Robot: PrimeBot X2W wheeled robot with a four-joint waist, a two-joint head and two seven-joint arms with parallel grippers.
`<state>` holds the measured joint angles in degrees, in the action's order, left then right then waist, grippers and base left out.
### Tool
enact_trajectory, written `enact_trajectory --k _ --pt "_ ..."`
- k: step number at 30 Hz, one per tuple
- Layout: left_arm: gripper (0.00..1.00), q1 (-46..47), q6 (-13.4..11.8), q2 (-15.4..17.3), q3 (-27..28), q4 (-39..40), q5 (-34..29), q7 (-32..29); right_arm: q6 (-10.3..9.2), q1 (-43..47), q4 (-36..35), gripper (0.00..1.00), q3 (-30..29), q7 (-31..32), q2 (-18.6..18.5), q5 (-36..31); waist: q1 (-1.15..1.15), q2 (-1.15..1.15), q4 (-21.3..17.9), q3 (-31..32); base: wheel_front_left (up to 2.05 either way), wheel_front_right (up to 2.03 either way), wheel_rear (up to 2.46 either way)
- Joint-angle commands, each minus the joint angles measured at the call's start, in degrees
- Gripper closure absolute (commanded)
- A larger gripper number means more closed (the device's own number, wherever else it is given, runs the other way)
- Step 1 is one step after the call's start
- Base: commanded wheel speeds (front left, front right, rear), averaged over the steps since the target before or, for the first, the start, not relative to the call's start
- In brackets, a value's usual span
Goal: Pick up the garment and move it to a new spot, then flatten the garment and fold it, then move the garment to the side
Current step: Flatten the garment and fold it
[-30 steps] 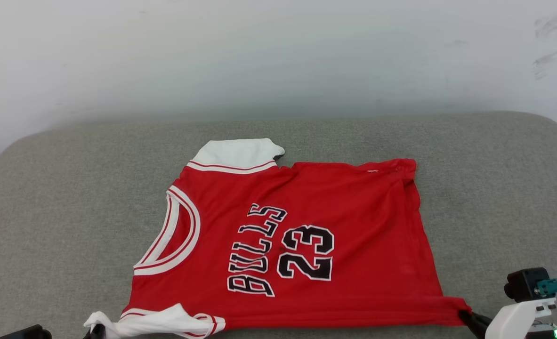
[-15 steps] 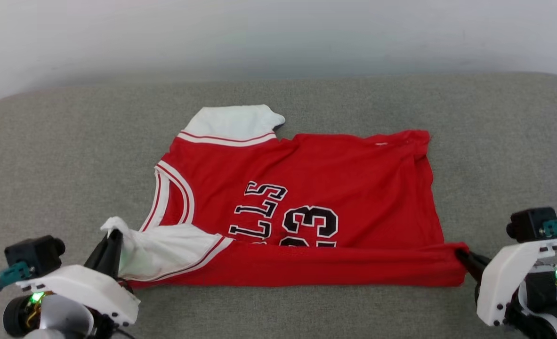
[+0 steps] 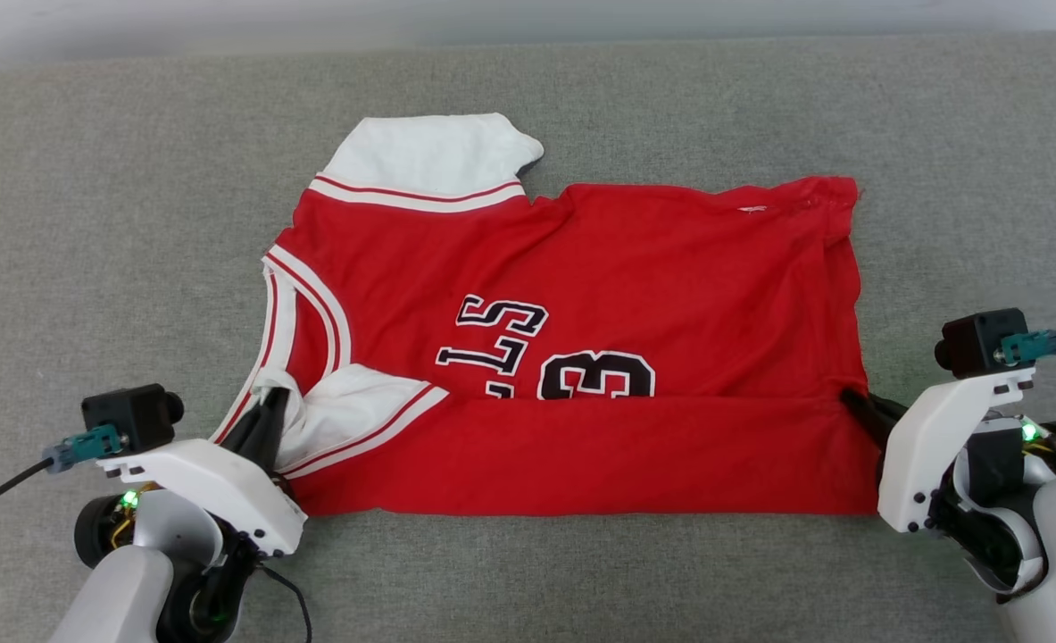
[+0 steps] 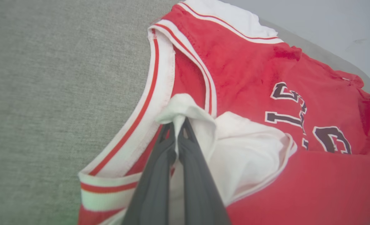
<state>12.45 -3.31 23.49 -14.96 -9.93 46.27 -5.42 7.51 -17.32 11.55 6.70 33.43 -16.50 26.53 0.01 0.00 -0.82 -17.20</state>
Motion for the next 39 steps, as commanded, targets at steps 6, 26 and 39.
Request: enact_trajectory --k 6,26,39 --pt "0.0 2.37 2.73 -1.0 -0.3 -5.24 2.25 -0.58 -0.07 -0.62 4.48 0.0 2.5 -6.15 -0.77 1.23 -0.01 0.0 0.27 0.26 0.0 0.0 0.0" --pt "0.0 -2.47 4.73 12.07 1.51 -0.15 8.34 -16.64 -0.04 8.64 -2.75 0.0 -1.11 -38.3 1.39 -7.54 -0.01 0.0 -2.05 11.73 0.0 0.0 0.0" --pt "0.0 -6.54 -0.26 16.55 -0.24 -0.13 12.82 -31.45 -0.04 13.89 -11.12 0.0 -2.49 -36.16 6.55 -9.84 -0.01 0.0 -6.93 10.07 0.0 0.0 0.0"
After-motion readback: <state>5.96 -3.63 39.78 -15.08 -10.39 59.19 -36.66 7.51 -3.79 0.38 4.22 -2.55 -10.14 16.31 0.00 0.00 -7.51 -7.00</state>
